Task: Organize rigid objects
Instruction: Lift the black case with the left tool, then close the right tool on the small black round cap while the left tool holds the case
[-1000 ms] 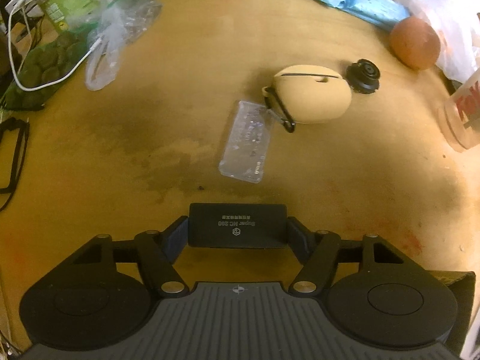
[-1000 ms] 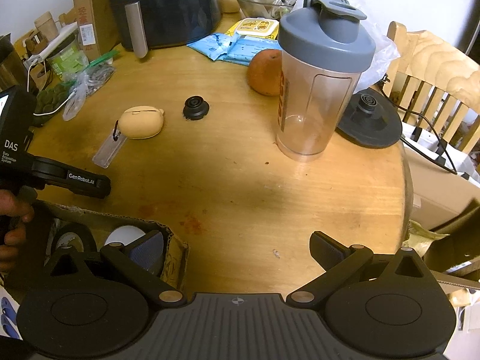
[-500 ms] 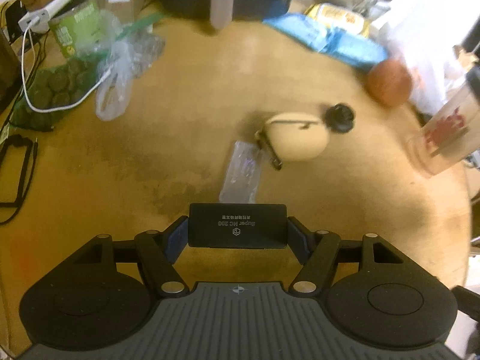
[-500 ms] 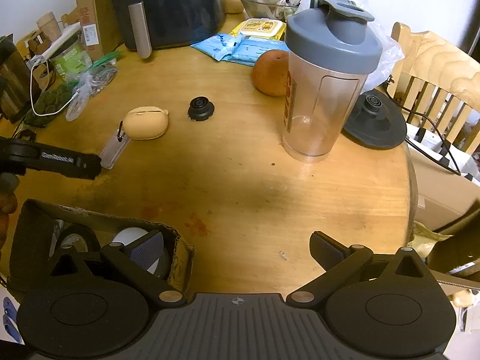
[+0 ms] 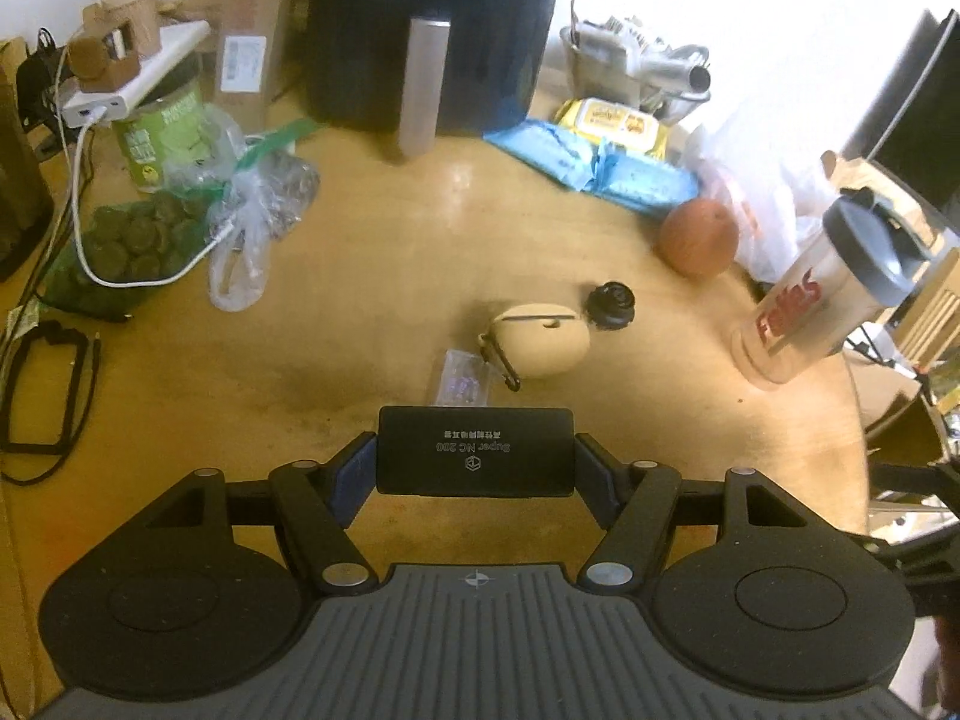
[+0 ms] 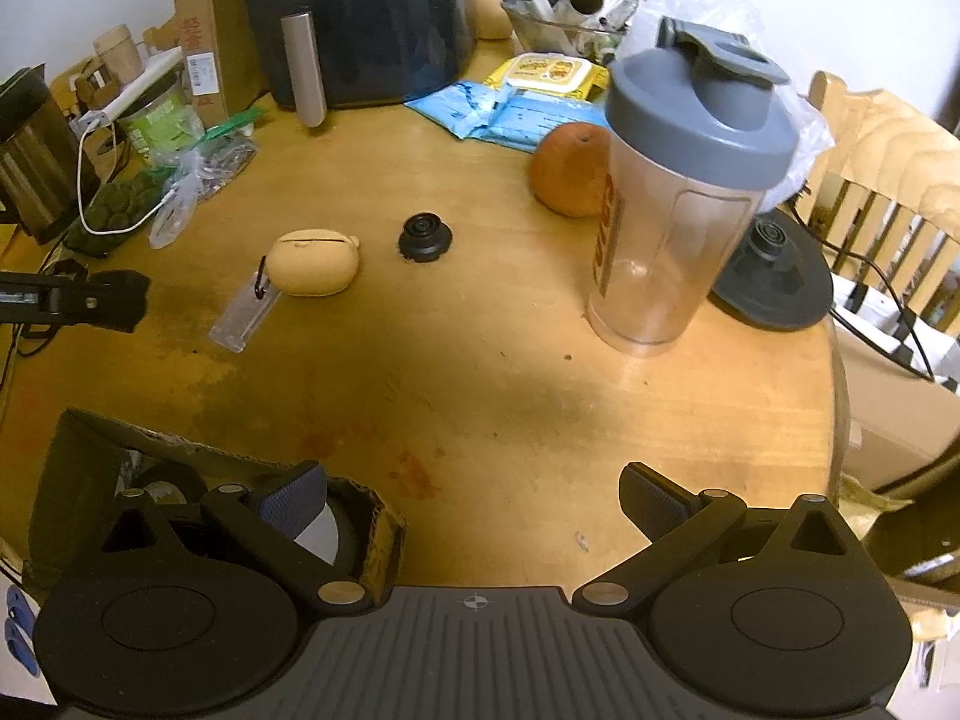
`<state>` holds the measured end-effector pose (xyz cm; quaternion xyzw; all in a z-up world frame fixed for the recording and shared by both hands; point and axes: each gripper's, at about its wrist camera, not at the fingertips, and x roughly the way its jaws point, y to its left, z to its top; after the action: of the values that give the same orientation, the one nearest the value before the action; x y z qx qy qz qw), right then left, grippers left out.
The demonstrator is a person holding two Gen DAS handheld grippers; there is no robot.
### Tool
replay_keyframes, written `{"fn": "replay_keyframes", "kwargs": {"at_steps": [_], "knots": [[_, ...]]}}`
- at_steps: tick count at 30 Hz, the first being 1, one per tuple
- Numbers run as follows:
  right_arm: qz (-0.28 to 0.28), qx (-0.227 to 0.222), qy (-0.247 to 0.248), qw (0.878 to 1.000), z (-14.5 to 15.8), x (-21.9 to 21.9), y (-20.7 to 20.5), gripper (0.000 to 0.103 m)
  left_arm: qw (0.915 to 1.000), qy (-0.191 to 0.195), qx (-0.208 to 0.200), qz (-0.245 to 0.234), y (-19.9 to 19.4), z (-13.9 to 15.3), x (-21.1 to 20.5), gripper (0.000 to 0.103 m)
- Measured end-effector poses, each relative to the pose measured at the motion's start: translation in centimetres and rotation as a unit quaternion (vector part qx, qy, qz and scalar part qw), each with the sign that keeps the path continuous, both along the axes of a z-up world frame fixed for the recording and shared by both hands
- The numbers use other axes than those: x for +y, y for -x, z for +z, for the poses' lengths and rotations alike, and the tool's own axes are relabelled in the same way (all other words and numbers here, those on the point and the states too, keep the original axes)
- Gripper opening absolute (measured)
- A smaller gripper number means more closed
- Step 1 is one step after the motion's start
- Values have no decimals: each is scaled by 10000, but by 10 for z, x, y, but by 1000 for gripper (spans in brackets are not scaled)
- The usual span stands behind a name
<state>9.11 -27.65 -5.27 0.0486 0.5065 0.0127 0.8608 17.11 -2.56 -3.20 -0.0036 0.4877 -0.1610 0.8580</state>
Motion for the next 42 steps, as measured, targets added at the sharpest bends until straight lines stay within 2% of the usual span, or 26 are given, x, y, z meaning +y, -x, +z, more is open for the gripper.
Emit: {"fn": "replay_keyframes", "kwargs": {"at_steps": [14, 28, 42], "knots": [[598, -205, 21, 9980, 3, 16, -29, 103, 9995, 71, -312, 70, 32, 26, 33, 68], [905, -467, 81, 9948, 0, 31, -76, 103, 9983, 162, -276, 488, 52, 32, 57, 68], [1049, -665, 131, 9922, -31, 36, -124, 101, 9966, 211, -166, 779, 68, 31, 77, 68]]}}
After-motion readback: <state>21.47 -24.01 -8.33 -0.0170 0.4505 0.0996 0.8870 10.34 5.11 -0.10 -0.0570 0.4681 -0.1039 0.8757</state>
